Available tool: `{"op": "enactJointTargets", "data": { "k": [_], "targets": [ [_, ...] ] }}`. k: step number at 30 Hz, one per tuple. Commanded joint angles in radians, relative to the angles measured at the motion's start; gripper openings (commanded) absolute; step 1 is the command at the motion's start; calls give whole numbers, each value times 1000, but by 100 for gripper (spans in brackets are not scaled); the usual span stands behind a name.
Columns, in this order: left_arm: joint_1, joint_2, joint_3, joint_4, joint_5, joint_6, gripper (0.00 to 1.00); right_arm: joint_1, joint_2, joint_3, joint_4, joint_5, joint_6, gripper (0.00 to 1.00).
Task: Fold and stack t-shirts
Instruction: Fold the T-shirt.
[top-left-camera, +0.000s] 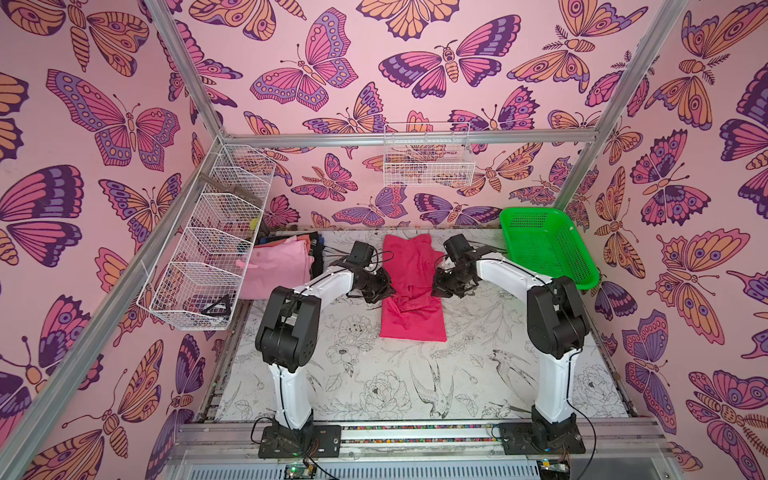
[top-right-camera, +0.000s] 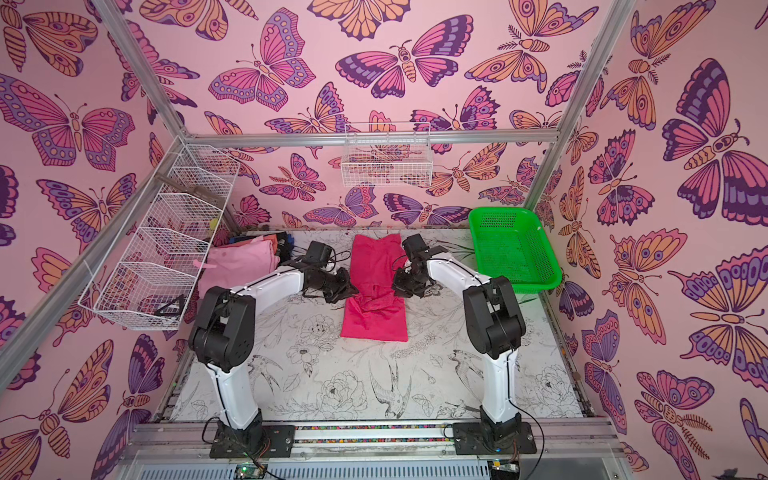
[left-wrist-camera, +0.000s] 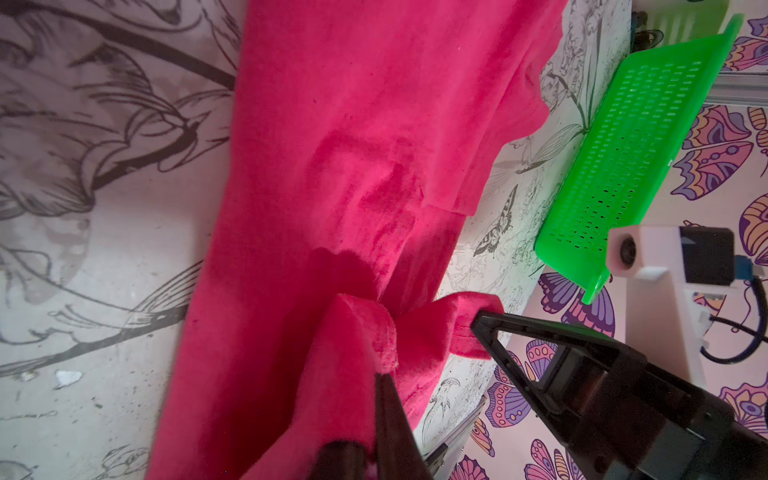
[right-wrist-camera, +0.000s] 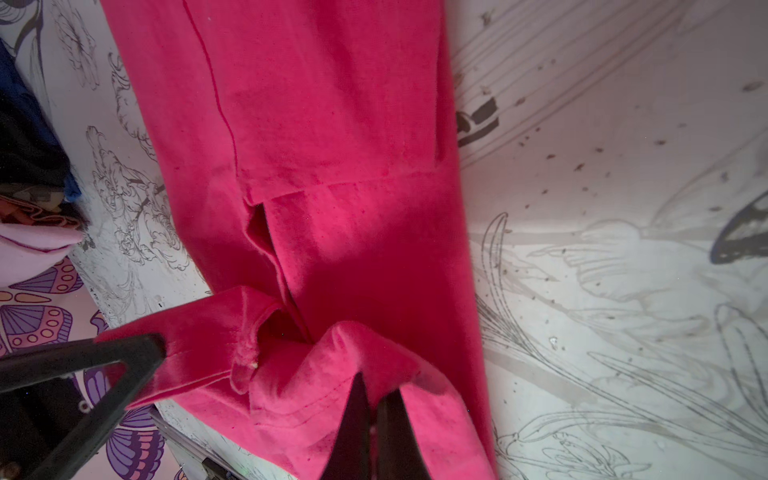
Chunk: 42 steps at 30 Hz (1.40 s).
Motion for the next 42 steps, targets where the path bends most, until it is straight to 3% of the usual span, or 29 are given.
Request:
{"op": "enactJointTargets", "data": {
  "k": [1,13,23,29,37,39,42],
  "targets": [
    [6,26,15,5,9,23,0,-15,27,24,-20,-8,-21,0],
    [11,53,27,5,12,29,0,-32,69,49,-23,-23,-29,0],
    [14,58,8,5,12,37,0,-39,15,21,-16,-7,-47,35],
    [14,42,-5,8,12,40,0,-39,-39,-1,-34,8,-57,40],
    [14,26,-10,8,18,43,0,-28,-148,-95,2,-9,-39,38],
    [14,22,-13,7,20,43,0,-15,-169,-116,2,-6,-38,30],
    [14,19,-14,8,18,43,0,3,-178,-136,7,-1,-31,9]
  ]
}}
